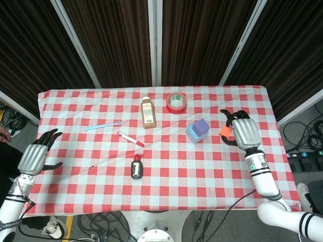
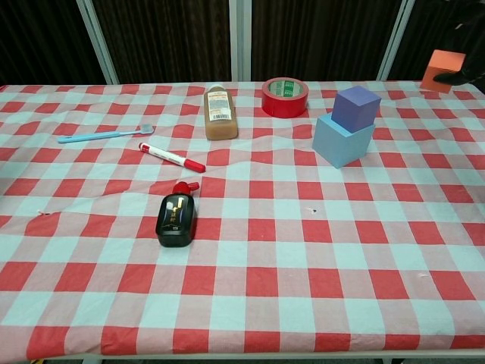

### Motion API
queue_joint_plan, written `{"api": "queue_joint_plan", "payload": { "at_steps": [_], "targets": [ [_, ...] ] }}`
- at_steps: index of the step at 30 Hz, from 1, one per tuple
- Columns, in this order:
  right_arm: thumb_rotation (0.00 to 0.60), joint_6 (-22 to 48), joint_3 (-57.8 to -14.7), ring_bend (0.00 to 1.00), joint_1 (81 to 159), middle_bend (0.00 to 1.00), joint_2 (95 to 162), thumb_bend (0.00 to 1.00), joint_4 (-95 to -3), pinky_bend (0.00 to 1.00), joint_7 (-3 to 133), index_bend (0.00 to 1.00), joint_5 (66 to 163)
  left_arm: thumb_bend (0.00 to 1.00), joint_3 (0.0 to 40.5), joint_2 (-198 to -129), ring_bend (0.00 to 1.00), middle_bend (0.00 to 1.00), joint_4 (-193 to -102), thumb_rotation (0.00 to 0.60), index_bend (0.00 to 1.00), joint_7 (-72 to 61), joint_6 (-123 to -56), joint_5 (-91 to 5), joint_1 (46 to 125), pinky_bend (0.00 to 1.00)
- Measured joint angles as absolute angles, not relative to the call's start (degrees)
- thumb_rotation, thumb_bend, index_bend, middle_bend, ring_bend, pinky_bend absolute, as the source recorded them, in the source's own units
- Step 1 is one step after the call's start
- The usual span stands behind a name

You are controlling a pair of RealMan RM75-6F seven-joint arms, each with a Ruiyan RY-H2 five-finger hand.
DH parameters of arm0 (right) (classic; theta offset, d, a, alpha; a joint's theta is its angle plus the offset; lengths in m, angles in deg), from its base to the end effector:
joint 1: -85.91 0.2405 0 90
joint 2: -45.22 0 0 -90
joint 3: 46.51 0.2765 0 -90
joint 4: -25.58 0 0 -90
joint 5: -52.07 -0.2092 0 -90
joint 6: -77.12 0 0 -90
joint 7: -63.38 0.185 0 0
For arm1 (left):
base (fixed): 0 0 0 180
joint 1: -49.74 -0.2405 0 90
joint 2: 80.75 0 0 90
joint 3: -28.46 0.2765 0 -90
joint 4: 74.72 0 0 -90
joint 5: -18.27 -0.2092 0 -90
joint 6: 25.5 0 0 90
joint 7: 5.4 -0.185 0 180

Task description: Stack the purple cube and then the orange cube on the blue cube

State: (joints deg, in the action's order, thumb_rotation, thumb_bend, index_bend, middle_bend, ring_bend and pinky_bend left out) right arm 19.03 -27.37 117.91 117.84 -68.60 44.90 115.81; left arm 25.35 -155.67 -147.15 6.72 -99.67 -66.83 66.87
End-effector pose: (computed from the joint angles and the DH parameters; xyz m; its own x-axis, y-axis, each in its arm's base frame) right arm -0.2000 -0.4022 0.1006 0.4001 -0.0948 0.9115 -0.9063 -0.1885 0.3782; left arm -0.3427 0.3047 0.1116 0.3587 0.0935 0.9288 0.9289 -0.1337 -0.3453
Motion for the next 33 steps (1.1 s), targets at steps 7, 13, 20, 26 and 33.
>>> {"api": "queue_joint_plan", "payload": {
  "at_steps": [7, 13, 20, 26, 33],
  "targets": [
    [0.6, 35.66, -27.13, 0.22, 128.65, 0.51, 113.88, 0.16, -58.13, 0.15, 57.14, 0.17, 125.06, 0.09, 24.83, -156.01, 0.13, 0.19, -147.74, 0.6, 0.19, 4.79, -99.09, -65.48, 67.02, 0.32],
    [0.6, 42.16, -29.42, 0.22, 135.04, 0.49, 112.75, 0.15, -52.17, 0.16, 63.93, 0.17, 132.73, 0.09, 24.28, -155.91, 0.13, 0.19, -148.12, 0.6, 0.19, 3.86, -98.51, -64.32, 67.15, 0.32],
    [0.6, 42.53, -32.57, 0.22, 137.37, 0.48, 113.58, 0.14, -48.19, 0.16, 68.41, 0.17, 137.29, 0.09, 23.95, -156.44, 0.13, 0.19, -147.93, 0.6, 0.19, 2.71, -97.8, -63.61, 67.55, 0.32],
    [0.6, 39.69, -34.21, 0.22, 138.15, 0.48, 115.67, 0.14, -45.05, 0.16, 74.01, 0.17, 139.68, 0.09, 23.9, -156.72, 0.13, 0.19, -147.67, 0.6, 0.19, 2.17, -97.35, -63.37, 67.81, 0.32],
    [0.6, 37.65, -37.18, 0.22, 139.49, 0.48, 118.49, 0.13, -40.93, 0.16, 79.91, 0.16, 142.39, 0.09, 23.82, -156.42, 0.13, 0.19, -147.9, 0.6, 0.19, 1.71, -97.31, -63.15, 67.82, 0.32]
  ]
}}
